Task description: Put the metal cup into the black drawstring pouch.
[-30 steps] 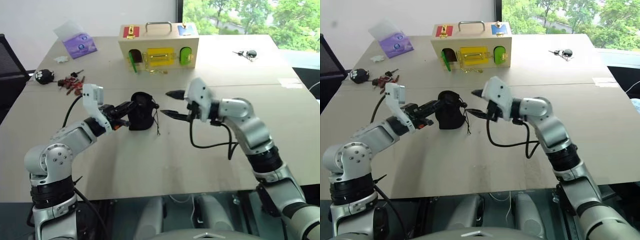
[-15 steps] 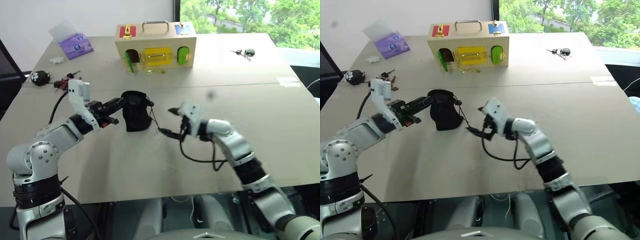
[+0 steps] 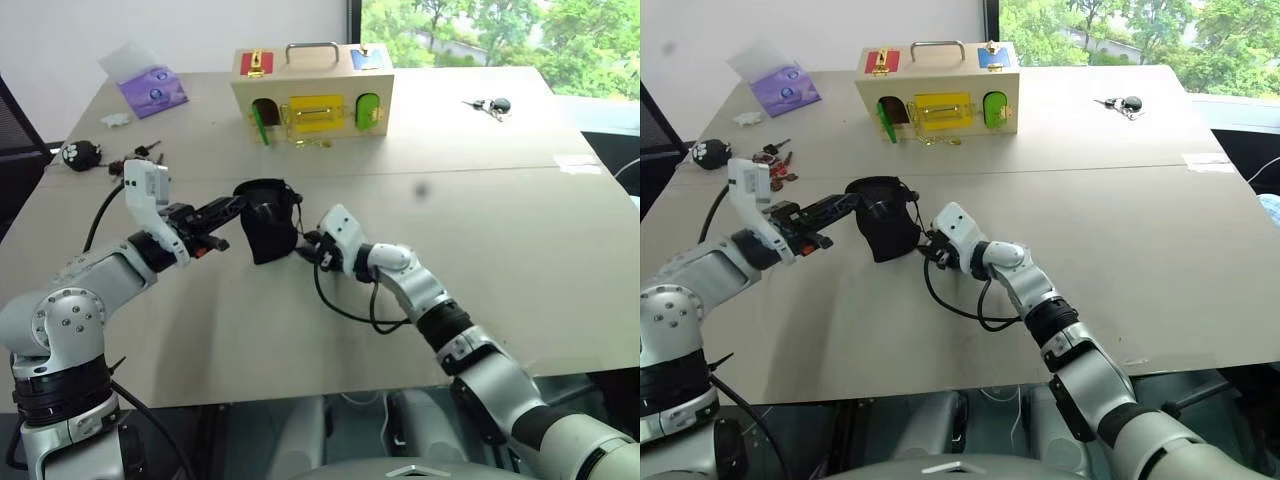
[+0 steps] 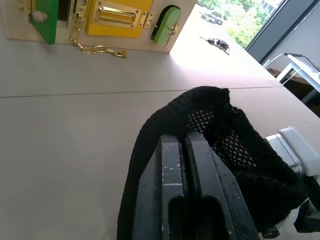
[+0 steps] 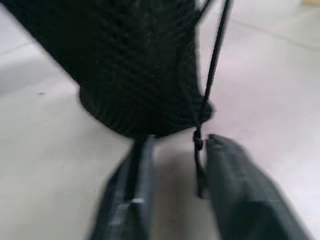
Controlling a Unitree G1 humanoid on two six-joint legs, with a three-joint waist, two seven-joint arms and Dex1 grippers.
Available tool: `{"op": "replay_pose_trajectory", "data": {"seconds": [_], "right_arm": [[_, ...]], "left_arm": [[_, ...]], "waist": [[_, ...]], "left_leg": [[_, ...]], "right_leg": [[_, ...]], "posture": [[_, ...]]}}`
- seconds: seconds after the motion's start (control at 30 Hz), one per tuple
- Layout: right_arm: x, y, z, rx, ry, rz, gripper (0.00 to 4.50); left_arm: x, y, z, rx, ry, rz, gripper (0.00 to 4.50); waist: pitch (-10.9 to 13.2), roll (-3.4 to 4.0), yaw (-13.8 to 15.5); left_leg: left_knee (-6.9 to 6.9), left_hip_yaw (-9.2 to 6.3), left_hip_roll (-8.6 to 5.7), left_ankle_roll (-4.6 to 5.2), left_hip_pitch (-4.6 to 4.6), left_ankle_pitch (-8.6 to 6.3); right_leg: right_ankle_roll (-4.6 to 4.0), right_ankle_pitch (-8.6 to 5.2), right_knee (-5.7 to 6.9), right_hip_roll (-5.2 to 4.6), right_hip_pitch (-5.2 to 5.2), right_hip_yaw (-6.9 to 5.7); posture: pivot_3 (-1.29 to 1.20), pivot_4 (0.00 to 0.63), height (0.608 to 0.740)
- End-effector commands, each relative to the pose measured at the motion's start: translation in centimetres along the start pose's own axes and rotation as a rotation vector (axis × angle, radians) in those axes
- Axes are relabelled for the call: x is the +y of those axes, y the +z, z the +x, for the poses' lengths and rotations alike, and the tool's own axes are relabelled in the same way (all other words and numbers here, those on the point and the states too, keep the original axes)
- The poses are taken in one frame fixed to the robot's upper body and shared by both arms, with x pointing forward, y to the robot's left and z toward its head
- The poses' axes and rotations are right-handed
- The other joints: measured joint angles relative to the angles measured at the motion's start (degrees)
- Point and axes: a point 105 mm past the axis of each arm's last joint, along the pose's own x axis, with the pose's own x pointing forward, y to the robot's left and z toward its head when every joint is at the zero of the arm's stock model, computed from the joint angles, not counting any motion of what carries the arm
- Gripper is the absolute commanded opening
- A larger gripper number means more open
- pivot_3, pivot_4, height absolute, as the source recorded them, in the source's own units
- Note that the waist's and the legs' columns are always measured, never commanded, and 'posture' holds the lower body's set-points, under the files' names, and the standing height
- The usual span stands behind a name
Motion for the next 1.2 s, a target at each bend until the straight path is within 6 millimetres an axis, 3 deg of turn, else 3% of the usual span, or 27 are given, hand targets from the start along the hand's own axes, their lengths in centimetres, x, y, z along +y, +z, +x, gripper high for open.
{"op": "replay_pose_trajectory", "data": {"seconds": [0.03,0.13,0.27,0.43,0.53,0.73,0.87,0.97,1.07,1.2], "right_arm": [[-0.9,1.7,0.2,-0.074,-0.057,-0.056,0.04],[-2.3,2.3,-0.4,-0.094,-0.124,-0.095,0.04],[-5.4,3.9,-2.6,-0.126,-0.270,-0.172,0.04],[-8.3,8.2,-6.2,-0.187,-0.417,-0.340,0.04],[-8.7,11.3,-7.8,-0.223,-0.456,-0.406,0.04],[-7.7,15.6,-9.3,-0.260,-0.443,-0.532,0.04],[-6.9,19.0,-10.2,-0.290,-0.415,-0.646,0.00],[-5.7,20.9,-10.6,-0.306,-0.365,-0.720,0.00],[-4.5,22.5,-10.7,-0.330,-0.327,-0.743,0.00],[-3.8,23.2,-10.6,-0.343,-0.305,-0.756,0.00]], "left_arm": [[-0.8,1.1,-1.1,-0.051,-0.005,0.031,0.00],[-0.9,0.9,-1.4,-0.057,-0.004,0.022,0.00],[-1.6,0.6,-1.6,-0.078,-0.026,-0.007,0.00],[-2.8,-0.2,-0.9,-0.094,-0.067,-0.044,0.00],[-3.7,-0.3,-0.1,-0.116,-0.102,-0.053,0.00],[-5.2,0.9,1.5,-0.159,-0.197,-0.058,0.00],[-6.7,1.4,2.2,-0.134,-0.255,0.041,1.18],[-8.5,2.6,3.6,-0.146,-0.294,0.147,2.55],[-9.6,4.2,5.7,-0.200,-0.311,0.189,2.55],[-10.1,4.7,8.1,-0.233,-0.318,0.233,2.55]], "waist": [[0.00,0.00,-0.06],[0.00,0.00,-0.03],[0.00,0.00,0.18],[0.00,0.00,0.16],[0.00,0.00,0.11],[0.00,0.00,0.10],[0.00,0.00,0.13],[0.00,0.00,0.27],[0.00,0.00,0.50],[0.00,0.00,0.29]], "left_leg": [[0.00,0.00,0.01,0.00,0.01,0.00],[0.00,0.00,0.02,0.00,0.00,0.00],[0.00,0.01,0.01,0.01,0.00,0.00],[0.01,0.00,0.00,0.01,-0.03,-0.01],[0.00,-0.01,0.00,0.01,-0.03,-0.01],[0.00,0.06,0.01,0.02,-0.01,-0.01],[0.02,0.07,-0.04,0.03,-0.05,-0.01],[0.02,0.02,-0.05,0.03,-0.04,-0.01],[0.03,0.01,-0.05,0.03,-0.06,-0.01],[0.04,0.07,-0.10,0.02,-0.05,0.00]], "right_leg": [[0.00,0.00,0.01,0.00,0.00,0.01],[0.00,0.00,0.00,-0.02,0.00,0.01],[0.00,0.00,0.01,-0.04,0.00,0.01],[0.00,0.00,0.00,-0.07,0.00,0.00],[0.00,0.00,0.02,-0.05,0.00,-0.01],[0.00,0.00,0.05,0.02,-0.01,0.05],[0.00,0.00,0.01,0.10,-0.01,0.04],[0.00,0.00,0.02,0.20,0.00,-0.01],[0.00,0.00,0.02,0.22,0.00,-0.03],[0.00,0.01,0.01,0.22,0.00,0.03]], "posture": [[0.00,0.150,0.740],[0.00,0.150,0.740],[0.00,0.150,0.740],[0.00,0.150,0.740],[0.00,0.150,0.740],[0.00,0.150,0.740],[0.00,0.150,0.740],[0.00,0.150,0.740],[0.00,0.150,0.740],[0.00,0.150,0.740]]}}
